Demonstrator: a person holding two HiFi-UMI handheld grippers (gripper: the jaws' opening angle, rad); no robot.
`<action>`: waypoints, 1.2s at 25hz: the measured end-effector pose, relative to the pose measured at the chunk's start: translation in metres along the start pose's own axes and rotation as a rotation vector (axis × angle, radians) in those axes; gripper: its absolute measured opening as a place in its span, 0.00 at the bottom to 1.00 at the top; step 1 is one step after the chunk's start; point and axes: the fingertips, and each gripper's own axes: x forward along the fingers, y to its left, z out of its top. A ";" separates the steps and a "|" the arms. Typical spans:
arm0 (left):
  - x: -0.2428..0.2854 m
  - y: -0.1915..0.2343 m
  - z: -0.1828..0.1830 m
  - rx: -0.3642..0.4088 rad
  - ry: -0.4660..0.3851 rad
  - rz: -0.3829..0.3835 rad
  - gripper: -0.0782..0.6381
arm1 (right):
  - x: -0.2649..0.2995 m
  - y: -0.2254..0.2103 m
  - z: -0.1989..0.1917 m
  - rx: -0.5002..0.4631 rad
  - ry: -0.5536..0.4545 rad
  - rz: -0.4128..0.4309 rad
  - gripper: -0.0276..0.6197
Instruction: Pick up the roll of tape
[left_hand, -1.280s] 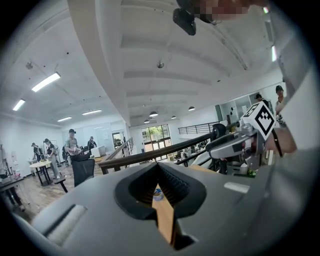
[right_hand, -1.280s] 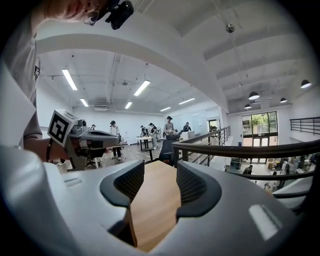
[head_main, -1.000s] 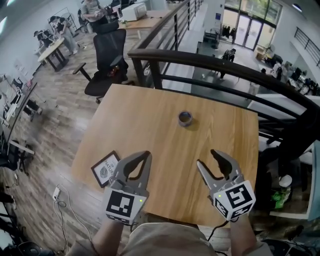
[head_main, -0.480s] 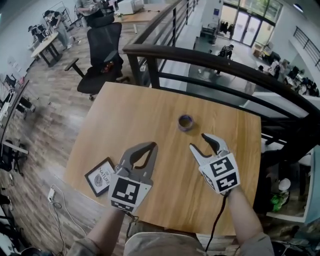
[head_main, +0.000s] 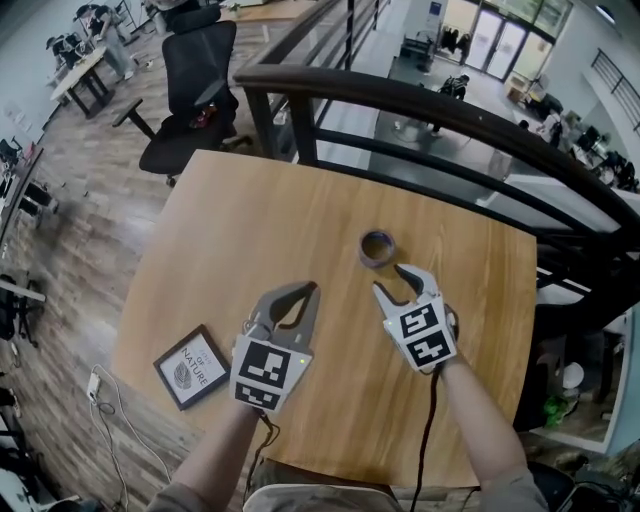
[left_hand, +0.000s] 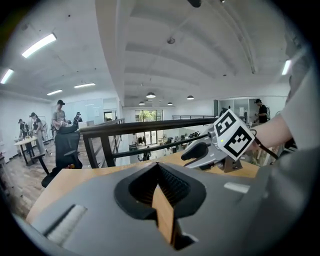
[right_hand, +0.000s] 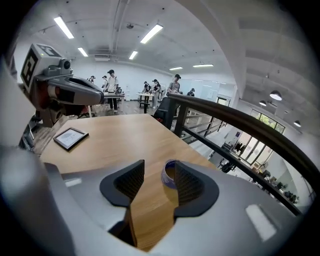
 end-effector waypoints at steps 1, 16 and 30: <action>0.007 0.000 -0.007 -0.005 0.009 -0.006 0.11 | 0.008 -0.002 -0.005 -0.005 0.005 -0.001 0.33; 0.079 0.025 -0.089 -0.071 0.086 -0.061 0.11 | 0.118 -0.012 -0.051 -0.109 0.087 -0.057 0.33; 0.086 0.032 -0.113 -0.129 0.114 -0.088 0.11 | 0.128 -0.016 -0.067 -0.286 0.211 -0.113 0.18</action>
